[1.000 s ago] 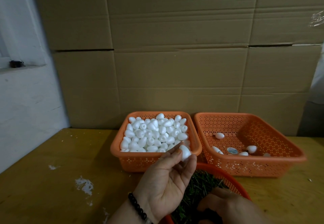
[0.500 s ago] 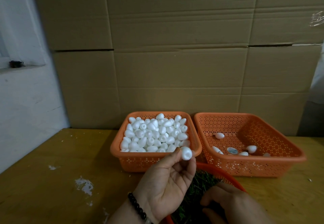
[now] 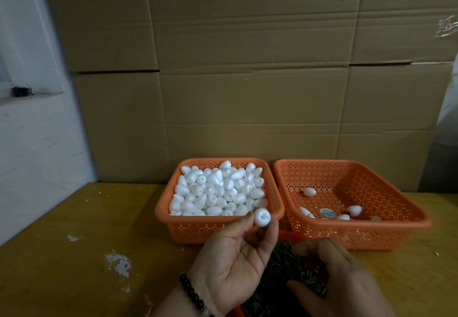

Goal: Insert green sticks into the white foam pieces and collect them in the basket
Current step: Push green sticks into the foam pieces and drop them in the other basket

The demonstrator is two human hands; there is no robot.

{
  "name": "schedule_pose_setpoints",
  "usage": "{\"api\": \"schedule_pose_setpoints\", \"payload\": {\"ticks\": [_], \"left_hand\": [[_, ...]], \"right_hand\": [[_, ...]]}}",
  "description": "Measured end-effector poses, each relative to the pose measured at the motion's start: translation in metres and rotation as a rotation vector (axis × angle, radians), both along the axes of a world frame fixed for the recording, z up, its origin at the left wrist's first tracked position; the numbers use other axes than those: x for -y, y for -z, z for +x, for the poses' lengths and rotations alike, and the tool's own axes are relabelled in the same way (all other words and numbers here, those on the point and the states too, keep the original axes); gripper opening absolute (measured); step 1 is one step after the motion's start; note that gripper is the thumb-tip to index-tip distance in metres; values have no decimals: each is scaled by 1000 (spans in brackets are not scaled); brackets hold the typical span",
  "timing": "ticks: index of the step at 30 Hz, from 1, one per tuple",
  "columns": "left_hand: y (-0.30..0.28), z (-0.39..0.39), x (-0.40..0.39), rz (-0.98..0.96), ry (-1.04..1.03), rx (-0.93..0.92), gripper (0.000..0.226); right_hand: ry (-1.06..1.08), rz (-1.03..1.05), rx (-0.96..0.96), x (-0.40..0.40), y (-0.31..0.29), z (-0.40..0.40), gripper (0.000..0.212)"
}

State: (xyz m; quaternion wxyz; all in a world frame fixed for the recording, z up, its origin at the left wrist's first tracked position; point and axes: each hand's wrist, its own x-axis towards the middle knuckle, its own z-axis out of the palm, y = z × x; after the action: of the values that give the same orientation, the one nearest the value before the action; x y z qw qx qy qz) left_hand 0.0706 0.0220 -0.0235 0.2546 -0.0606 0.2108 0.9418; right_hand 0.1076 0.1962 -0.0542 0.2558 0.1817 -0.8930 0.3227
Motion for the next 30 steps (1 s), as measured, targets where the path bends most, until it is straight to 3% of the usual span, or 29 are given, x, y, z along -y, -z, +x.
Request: {"api": "schedule_pose_setpoints", "payload": {"ticks": [2,7,12,16,20,24,26,30], "left_hand": [[0,0,0,20,10,19,48],[3,0,0,28,21,26,49],[4,1,-2,13,19,4,41],[3,5,-4,-56,-7,-35,31],[1,10,-10,-137,-12,-89,25],[1,13,-14,-200,-18,-153,26],[0,13,-16,-221,-33,-178,28],[1,15,-17,-248,-48,-211,33]], "right_hand": [[-10,-5,-40,0,-1,1,75],[-4,-60,-176,0,-9,6,41],[0,-181,-227,1,-19,7,26],[8,-314,-208,1,-22,8,23],[41,-548,-60,2,-15,11,35],[38,-503,-93,3,-17,11,30],[42,-415,-165,3,-20,11,19],[114,-232,-289,1,-17,7,20]]}}
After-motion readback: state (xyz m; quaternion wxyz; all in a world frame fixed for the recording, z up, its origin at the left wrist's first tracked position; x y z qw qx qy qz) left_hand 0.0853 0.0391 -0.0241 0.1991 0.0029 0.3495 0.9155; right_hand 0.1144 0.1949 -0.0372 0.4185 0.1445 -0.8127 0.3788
